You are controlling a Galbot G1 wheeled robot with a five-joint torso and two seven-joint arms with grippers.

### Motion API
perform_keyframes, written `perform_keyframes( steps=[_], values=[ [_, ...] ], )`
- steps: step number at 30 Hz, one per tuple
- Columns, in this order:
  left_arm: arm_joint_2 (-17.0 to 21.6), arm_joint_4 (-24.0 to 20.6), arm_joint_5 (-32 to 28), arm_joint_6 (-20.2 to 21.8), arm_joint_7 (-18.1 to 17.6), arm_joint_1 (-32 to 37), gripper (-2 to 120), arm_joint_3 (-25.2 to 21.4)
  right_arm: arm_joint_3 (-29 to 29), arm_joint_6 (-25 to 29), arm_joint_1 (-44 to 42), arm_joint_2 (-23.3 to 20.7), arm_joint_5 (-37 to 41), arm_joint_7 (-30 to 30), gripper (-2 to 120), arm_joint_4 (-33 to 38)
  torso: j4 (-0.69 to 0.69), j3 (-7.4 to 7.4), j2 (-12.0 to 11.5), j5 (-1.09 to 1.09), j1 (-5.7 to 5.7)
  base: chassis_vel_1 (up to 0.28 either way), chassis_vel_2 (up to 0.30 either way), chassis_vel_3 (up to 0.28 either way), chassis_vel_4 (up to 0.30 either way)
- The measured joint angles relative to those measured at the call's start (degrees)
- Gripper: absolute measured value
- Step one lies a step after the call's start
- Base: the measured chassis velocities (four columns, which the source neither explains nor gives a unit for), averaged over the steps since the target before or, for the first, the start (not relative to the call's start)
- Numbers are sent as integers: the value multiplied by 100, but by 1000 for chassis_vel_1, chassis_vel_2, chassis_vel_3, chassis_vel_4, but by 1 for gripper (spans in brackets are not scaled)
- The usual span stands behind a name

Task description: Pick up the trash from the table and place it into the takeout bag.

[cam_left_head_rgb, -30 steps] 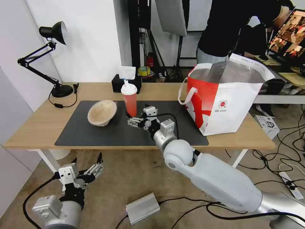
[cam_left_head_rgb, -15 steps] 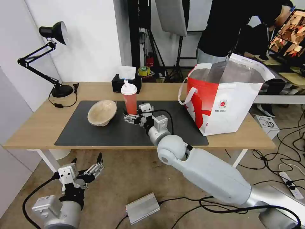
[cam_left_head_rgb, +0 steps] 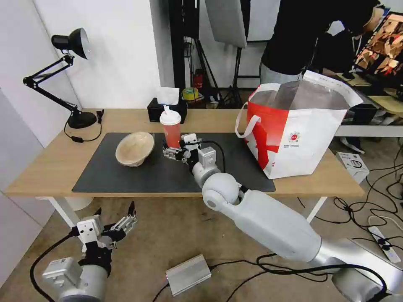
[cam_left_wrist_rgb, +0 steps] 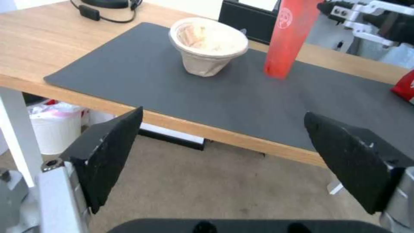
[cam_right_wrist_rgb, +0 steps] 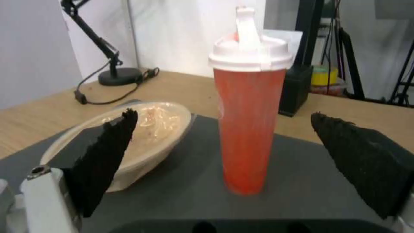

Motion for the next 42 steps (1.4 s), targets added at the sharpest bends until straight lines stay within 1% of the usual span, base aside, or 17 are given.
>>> perform_keyframes(
  steps=[6,21,25,33,38,42],
  values=[
    [-5,0,13,0,-2,15,100,5,77,0,-9,202,-104,-25,100,-294,0,0,0,0,0,0,0,0,0],
    [18,0,25,-5,-2,17,100,29,164,29,138,474,-188,-163,100,-850,0,0,0,0,0,0,0,0,0],
    [31,0,27,-9,-1,16,100,29,212,54,255,667,-231,-247,100,-1138,0,0,0,0,0,0,0,0,0],
    [54,0,26,-12,-1,11,100,25,270,91,340,872,-290,-339,100,-1428,0,0,0,0,0,0,0,0,0],
    [58,0,17,-13,-1,-8,100,30,375,151,341,1120,-399,-395,100,-1701,0,0,0,0,0,0,0,0,0],
    [56,0,1,-13,-3,-15,100,33,404,166,335,1183,-424,-419,100,-1802,0,0,0,0,0,0,0,0,0]
  ],
)
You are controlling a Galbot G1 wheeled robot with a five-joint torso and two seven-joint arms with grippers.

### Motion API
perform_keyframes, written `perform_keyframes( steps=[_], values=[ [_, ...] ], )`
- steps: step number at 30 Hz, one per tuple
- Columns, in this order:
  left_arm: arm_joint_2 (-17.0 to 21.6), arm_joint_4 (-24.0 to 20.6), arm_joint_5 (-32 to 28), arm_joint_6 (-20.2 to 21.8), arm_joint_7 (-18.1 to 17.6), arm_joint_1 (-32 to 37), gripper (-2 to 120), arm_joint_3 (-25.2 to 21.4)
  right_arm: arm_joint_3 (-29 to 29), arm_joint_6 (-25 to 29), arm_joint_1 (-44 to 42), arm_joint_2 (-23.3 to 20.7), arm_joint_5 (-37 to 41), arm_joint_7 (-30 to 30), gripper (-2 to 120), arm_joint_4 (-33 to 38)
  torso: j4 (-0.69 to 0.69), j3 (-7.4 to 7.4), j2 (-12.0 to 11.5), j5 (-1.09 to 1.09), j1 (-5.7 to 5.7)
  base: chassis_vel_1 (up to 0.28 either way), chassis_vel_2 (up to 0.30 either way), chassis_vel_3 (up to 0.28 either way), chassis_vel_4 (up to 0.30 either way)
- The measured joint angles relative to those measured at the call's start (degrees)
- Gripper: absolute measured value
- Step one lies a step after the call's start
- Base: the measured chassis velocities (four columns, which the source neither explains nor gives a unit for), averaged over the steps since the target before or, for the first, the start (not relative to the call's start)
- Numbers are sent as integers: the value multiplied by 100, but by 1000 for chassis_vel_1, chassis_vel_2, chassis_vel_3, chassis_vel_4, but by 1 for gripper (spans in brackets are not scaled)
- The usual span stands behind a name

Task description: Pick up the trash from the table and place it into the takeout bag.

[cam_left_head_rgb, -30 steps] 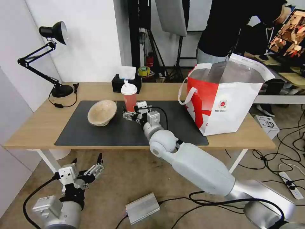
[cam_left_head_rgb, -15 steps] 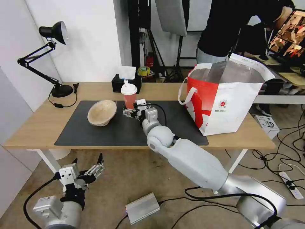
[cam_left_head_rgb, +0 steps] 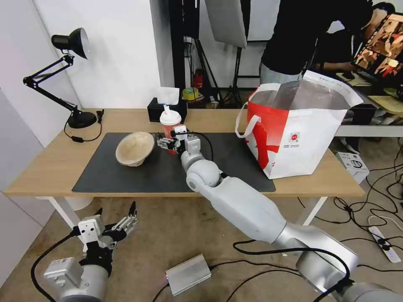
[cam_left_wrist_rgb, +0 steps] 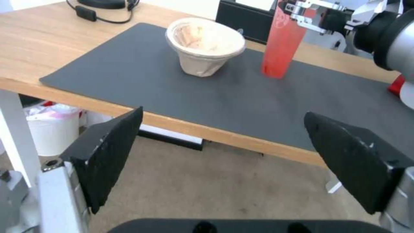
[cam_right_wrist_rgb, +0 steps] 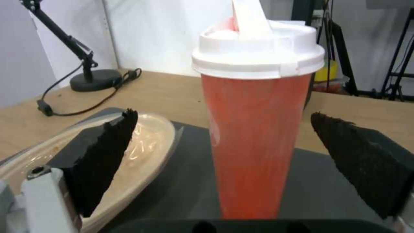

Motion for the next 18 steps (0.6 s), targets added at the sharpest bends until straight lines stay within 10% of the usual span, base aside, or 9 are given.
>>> perform_keyframes(
  steps=[18],
  values=[
    [15,0,-7,-4,-7,-31,100,55,139,15,95,179,-58,-297,100,-571,0,-1,0,0,0,0,0,0,0]
  ],
)
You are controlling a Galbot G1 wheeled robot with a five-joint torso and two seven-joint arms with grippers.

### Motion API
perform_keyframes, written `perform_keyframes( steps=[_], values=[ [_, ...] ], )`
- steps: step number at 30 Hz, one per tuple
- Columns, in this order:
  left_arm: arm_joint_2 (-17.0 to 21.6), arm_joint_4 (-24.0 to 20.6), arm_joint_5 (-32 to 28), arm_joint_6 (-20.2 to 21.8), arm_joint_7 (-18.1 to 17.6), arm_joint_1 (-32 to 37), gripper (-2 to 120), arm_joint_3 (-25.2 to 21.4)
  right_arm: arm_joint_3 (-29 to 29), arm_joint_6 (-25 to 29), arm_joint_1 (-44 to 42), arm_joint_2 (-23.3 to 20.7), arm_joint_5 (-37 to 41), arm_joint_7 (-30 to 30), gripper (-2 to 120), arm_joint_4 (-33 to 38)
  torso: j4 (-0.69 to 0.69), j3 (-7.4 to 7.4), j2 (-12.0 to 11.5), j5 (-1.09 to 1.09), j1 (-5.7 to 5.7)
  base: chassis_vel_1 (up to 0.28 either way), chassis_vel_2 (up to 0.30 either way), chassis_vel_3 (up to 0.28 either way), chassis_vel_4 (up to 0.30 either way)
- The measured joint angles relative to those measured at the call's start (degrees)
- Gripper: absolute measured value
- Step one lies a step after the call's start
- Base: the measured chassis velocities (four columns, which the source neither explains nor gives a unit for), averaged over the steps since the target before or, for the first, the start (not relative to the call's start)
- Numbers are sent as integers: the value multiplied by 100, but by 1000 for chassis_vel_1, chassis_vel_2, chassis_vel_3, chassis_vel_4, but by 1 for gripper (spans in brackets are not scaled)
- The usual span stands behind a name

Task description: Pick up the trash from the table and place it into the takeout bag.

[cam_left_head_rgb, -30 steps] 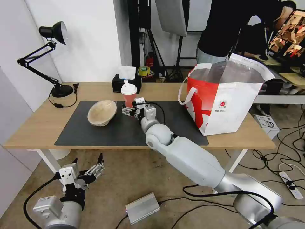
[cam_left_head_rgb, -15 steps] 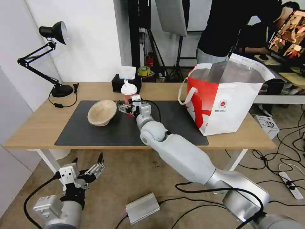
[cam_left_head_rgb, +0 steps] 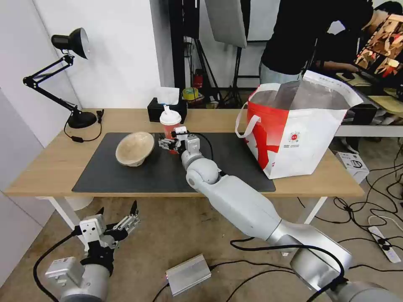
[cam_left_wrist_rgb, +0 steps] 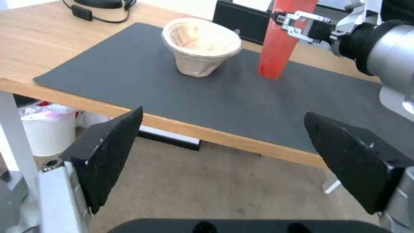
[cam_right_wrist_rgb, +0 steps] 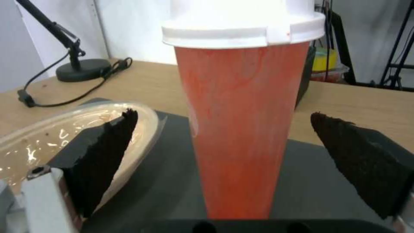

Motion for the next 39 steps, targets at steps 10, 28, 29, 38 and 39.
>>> perform_keyframes(
  steps=[10,28,29,38,39],
  values=[
    [42,0,-3,-3,0,6,100,1,70,41,43,138,-92,-85,100,-243,0,0,0,0,0,0,0,0,0],
    [85,0,-6,-8,10,28,100,43,333,179,59,335,-269,-299,100,-705,0,0,0,0,0,0,0,0,0],
    [100,0,-6,-8,10,26,100,43,352,196,78,355,-282,-326,100,-753,0,0,0,0,0,0,0,0,0],
    [162,0,-15,-8,11,1,100,73,482,306,170,477,-345,-552,100,-1066,0,0,0,0,0,0,0,0,0],
    [162,0,-15,-8,11,1,100,73,482,306,170,477,-345,-552,100,-1066,0,0,0,0,0,0,0,0,0]
  ],
)
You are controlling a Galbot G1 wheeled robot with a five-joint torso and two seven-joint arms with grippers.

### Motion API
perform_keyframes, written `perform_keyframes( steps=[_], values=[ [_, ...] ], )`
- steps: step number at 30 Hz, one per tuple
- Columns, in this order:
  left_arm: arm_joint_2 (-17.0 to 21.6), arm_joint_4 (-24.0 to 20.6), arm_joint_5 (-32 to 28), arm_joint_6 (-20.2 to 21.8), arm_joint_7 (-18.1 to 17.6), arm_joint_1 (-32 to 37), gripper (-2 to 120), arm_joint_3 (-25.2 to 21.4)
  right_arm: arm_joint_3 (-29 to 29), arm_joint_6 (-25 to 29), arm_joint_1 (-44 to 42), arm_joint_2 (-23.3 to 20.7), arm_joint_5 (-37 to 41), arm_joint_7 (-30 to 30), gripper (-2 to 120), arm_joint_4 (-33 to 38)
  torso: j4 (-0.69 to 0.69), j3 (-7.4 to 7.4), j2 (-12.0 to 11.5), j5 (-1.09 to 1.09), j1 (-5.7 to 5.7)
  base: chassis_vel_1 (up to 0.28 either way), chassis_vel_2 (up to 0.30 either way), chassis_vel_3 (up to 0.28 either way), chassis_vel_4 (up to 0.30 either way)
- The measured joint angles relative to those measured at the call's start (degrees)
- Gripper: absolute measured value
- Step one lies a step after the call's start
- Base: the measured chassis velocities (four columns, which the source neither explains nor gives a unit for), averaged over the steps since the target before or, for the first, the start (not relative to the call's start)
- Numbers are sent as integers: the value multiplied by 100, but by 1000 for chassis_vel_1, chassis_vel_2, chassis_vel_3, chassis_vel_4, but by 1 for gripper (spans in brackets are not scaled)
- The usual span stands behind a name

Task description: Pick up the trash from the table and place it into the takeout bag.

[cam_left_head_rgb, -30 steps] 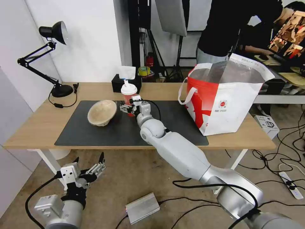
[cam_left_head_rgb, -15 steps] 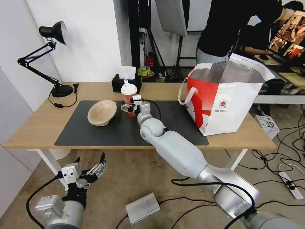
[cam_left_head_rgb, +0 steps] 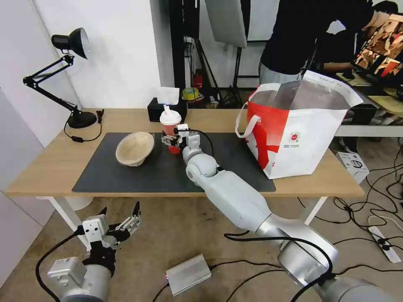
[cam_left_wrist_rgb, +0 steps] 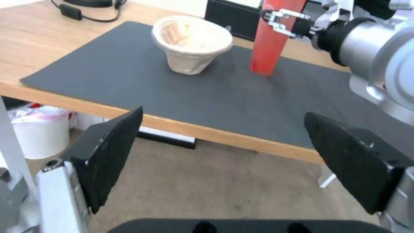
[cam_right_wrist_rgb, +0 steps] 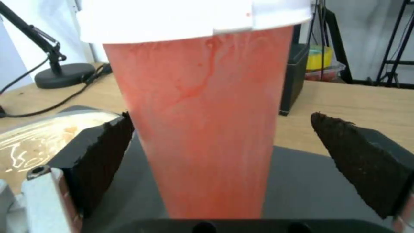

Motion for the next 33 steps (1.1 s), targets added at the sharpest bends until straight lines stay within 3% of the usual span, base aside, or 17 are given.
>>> perform_keyframes(
  steps=[33],
  values=[
    [87,0,-16,7,3,-96,100,130,4,200,167,94,149,-683,100,-535,0,0,0,0,0,0,0,0,0]
  ],
)
